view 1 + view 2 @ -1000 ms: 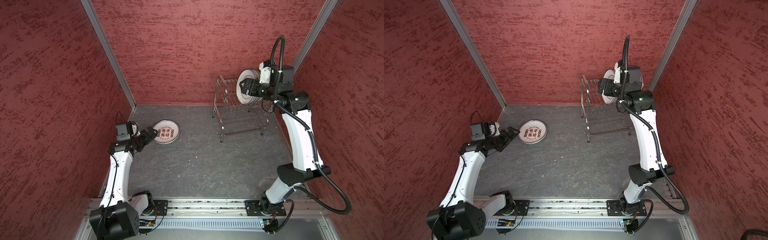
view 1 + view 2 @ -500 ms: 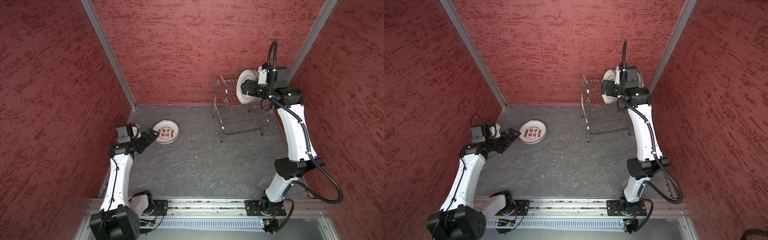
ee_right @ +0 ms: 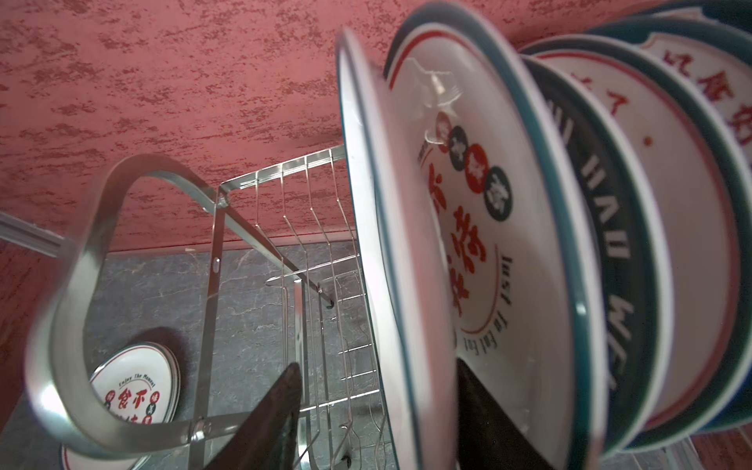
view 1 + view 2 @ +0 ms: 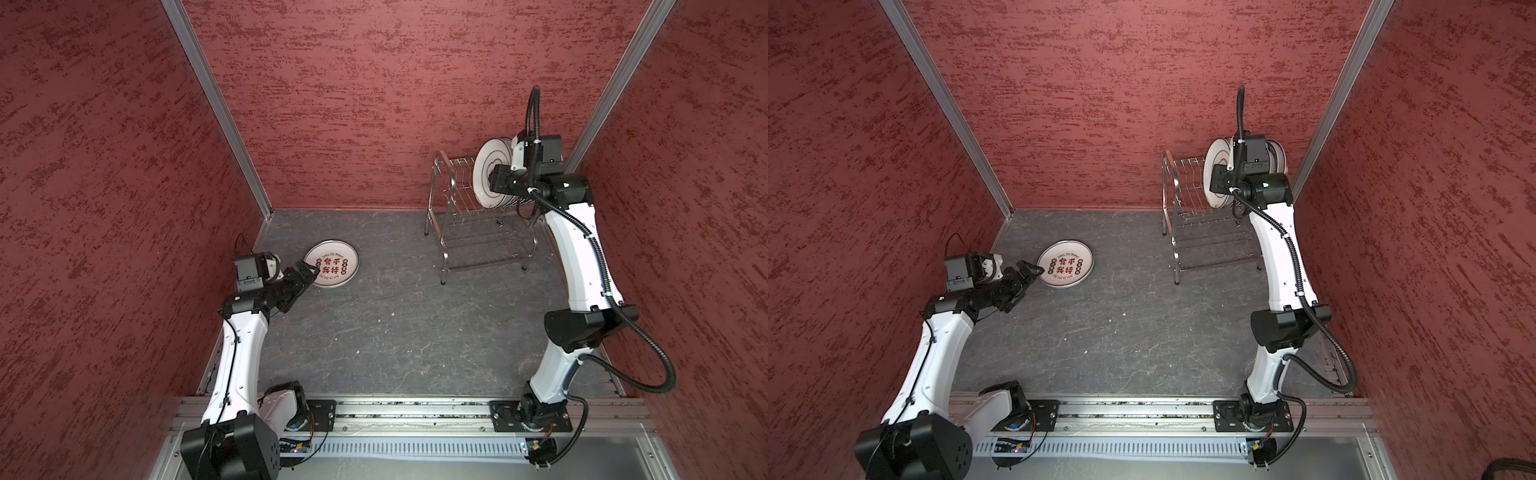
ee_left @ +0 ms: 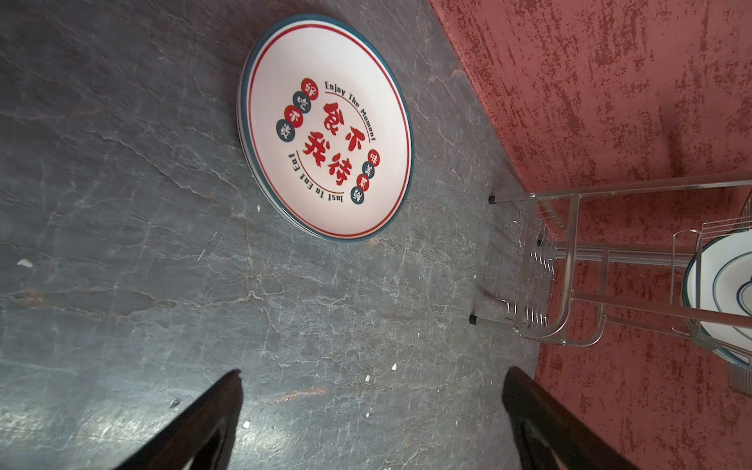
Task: Unload the plates from the dish rack
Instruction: Pick up the plate from the dish rack.
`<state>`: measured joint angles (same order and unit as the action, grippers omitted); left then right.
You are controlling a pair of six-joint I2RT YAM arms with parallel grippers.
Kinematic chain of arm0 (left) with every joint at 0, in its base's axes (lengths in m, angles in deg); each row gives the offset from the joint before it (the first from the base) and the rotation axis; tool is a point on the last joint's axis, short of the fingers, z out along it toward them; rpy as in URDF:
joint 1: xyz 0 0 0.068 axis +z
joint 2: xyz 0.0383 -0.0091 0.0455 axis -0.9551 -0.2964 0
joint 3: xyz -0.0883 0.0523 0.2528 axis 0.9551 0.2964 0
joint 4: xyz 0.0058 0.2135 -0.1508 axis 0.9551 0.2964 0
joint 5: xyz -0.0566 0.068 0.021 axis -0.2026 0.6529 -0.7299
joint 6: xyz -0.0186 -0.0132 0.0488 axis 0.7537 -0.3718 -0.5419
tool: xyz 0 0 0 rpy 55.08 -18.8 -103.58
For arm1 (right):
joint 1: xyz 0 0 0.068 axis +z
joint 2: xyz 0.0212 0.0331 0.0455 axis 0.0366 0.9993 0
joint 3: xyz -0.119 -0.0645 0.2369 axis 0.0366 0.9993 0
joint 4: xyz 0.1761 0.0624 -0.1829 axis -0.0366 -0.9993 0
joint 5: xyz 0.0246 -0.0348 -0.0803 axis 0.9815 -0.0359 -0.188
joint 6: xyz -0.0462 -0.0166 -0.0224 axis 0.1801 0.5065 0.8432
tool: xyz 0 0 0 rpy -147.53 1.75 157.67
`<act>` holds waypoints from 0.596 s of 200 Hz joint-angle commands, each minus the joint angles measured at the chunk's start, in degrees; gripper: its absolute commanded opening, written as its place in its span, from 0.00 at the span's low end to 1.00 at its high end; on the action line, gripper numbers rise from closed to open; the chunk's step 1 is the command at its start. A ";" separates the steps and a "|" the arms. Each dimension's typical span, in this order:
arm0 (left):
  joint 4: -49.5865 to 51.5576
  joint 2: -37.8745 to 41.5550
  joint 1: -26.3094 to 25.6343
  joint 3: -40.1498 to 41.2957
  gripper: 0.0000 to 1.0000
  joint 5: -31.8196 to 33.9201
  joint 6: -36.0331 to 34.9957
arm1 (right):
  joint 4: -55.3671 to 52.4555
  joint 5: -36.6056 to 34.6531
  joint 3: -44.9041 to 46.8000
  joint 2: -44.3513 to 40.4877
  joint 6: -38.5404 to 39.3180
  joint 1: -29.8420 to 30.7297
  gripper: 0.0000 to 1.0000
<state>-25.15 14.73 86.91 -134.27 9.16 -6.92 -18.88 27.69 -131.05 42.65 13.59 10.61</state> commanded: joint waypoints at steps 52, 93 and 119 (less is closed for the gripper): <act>-3.81 3.13 0.15 2.33 0.99 0.49 4.52 | 5.86 1.22 3.05 -1.15 3.13 -0.12 0.40; -5.02 2.76 0.43 3.34 0.99 -1.36 6.33 | 6.70 2.55 4.79 -2.54 4.08 0.10 0.31; -5.58 3.50 0.61 3.87 0.99 -0.83 7.40 | 6.91 2.04 4.86 -3.12 4.82 0.32 0.26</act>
<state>-28.82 17.20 86.93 -131.15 8.88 -1.02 -14.20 28.63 -126.42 42.27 16.54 10.59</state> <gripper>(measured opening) 0.995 0.286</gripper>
